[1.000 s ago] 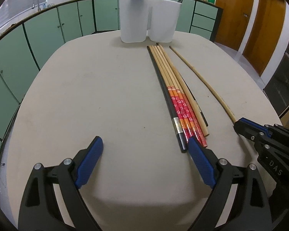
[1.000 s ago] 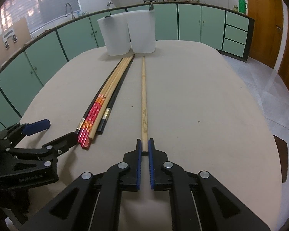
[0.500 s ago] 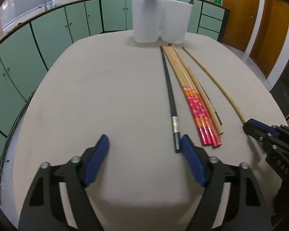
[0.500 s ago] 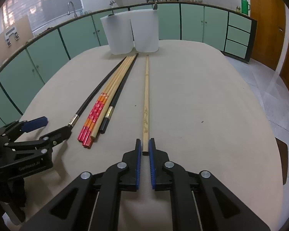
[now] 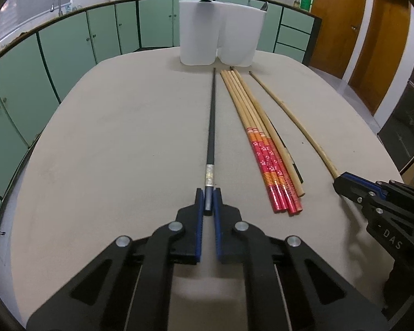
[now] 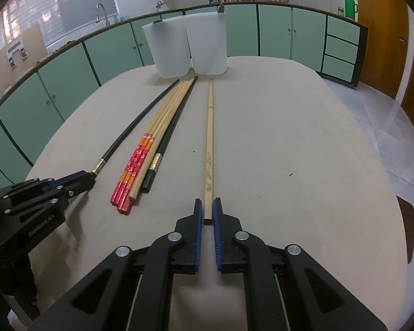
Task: Organize utensils
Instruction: 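Grasp a black chopstick with the left gripper while the right gripper holds the wooden one, then lower both chopsticks into the white holder and open both grippers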
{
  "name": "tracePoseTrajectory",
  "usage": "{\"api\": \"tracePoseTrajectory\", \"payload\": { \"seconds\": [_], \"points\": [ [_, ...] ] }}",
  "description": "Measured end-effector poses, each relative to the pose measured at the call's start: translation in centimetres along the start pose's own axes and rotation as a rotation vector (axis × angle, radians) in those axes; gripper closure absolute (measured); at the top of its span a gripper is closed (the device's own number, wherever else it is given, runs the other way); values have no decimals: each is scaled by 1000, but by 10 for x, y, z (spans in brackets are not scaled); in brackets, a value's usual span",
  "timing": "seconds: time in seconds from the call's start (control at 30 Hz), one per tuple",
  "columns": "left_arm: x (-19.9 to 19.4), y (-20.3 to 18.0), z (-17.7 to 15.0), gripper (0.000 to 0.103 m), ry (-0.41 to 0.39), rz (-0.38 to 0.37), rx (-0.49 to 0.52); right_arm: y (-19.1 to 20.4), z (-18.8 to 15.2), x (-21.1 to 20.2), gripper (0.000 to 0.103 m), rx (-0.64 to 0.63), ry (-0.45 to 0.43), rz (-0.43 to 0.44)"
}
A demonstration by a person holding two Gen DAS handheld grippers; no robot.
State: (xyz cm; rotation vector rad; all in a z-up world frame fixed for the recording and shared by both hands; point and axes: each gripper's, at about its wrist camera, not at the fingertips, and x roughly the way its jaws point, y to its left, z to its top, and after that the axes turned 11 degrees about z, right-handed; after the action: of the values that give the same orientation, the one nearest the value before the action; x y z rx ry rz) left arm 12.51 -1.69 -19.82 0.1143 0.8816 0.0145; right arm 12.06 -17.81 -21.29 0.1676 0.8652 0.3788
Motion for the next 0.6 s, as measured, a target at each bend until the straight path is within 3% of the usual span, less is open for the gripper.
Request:
{"api": "tracePoseTrajectory", "payload": {
  "seconds": [0.3,0.6],
  "points": [
    [-20,10,3,97,-29,-22,-18,-4,3,-13,96,33,-38,25],
    [-84,28,37,97,-187,-22,-20,9,43,-68,96,-77,-159,-7]
  ]
}}
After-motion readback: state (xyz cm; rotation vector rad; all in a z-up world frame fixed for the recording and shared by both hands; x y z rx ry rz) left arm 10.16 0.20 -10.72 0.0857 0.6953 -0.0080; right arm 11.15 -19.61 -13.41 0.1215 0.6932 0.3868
